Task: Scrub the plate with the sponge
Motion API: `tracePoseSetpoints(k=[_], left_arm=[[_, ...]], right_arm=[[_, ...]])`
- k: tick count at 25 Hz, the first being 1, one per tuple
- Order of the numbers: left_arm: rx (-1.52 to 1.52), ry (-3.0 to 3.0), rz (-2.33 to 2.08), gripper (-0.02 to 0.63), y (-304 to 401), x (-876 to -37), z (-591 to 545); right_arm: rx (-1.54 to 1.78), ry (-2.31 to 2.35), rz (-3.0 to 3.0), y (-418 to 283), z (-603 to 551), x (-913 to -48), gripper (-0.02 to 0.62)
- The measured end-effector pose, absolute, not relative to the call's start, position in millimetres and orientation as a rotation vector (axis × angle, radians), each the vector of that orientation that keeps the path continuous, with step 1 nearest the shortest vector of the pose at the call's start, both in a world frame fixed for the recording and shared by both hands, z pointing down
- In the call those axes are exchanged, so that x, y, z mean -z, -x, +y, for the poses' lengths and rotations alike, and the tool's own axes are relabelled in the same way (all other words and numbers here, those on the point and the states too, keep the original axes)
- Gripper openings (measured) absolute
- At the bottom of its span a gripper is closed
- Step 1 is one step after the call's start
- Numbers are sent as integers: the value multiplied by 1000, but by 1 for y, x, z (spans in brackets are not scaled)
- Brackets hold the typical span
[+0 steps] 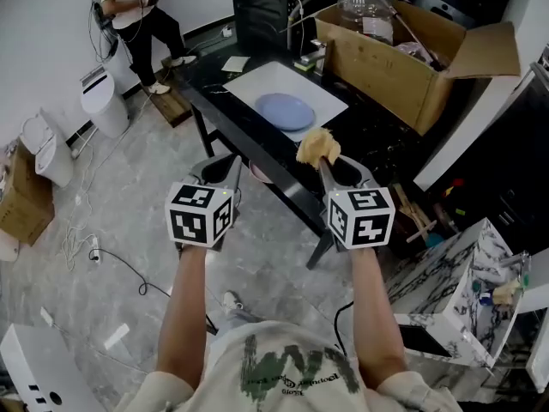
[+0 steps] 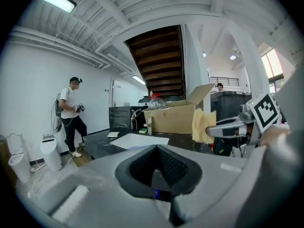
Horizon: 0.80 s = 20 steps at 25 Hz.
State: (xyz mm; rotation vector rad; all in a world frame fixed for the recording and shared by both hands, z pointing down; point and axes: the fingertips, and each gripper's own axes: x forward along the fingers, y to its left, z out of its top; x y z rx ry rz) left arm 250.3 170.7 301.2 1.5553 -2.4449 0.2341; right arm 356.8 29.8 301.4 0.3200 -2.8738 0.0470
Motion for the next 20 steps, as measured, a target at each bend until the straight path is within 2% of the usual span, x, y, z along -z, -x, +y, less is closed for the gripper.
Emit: tracePoseSetpoints(k=[12, 20], left_arm=[[-275, -1758, -2282, 3, -141, -304, 168], [-311, -1866, -2192, 3, -100, -312, 172]], right_arm=[[-124, -567, -2808, -268, 48, -298, 63], [-121, -675, -2768, -233, 65, -301, 63]])
